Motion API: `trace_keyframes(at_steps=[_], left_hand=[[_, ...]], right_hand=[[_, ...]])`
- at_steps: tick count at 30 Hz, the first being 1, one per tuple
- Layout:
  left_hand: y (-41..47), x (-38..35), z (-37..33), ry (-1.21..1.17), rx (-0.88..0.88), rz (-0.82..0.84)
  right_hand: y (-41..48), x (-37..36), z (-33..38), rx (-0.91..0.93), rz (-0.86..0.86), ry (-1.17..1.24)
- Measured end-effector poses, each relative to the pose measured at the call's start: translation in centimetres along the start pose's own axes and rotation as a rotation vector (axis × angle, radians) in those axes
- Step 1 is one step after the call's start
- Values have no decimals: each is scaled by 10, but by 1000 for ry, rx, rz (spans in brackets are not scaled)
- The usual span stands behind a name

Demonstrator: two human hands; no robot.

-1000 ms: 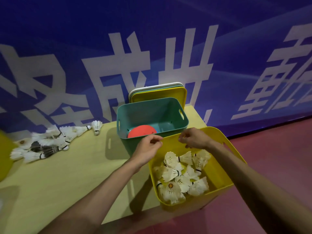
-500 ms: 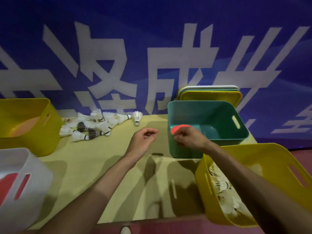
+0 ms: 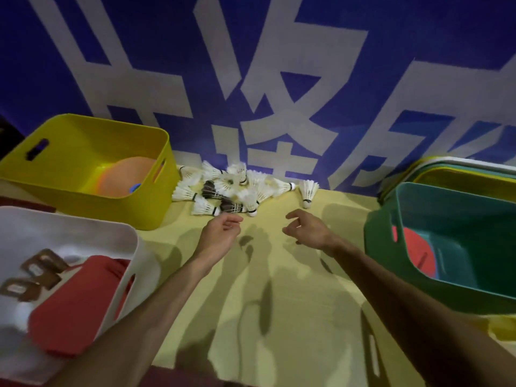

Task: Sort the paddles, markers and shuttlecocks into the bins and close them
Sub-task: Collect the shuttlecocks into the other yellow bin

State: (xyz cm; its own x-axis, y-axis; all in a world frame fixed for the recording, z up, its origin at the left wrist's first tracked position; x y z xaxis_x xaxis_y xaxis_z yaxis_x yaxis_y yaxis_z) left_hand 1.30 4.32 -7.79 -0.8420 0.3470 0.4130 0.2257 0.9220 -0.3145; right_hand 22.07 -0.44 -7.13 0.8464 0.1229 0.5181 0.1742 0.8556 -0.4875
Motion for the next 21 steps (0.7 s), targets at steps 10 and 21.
trace_keyframes(at_steps=[10, 21], left_hand=[[83, 26, 42, 145, 85, -13], [137, -3, 59, 583, -161, 76]], right_hand=[[99, -53, 24, -41, -40, -26], [152, -79, 38, 83, -145, -184]])
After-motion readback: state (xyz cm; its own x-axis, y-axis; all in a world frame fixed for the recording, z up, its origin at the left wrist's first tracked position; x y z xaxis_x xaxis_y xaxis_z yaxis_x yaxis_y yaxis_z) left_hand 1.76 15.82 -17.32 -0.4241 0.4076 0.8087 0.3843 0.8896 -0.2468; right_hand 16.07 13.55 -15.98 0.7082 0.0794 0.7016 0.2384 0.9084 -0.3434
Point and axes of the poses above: each hand's wrist, its own y-axis towards the middle knuckle, its own x-axis out of the back of the hand, z = x × y, the point moved 8 cm from there along y, towards the middle knuckle, and after that the axes turned 5 degrees about y, right-handed, at the moved point
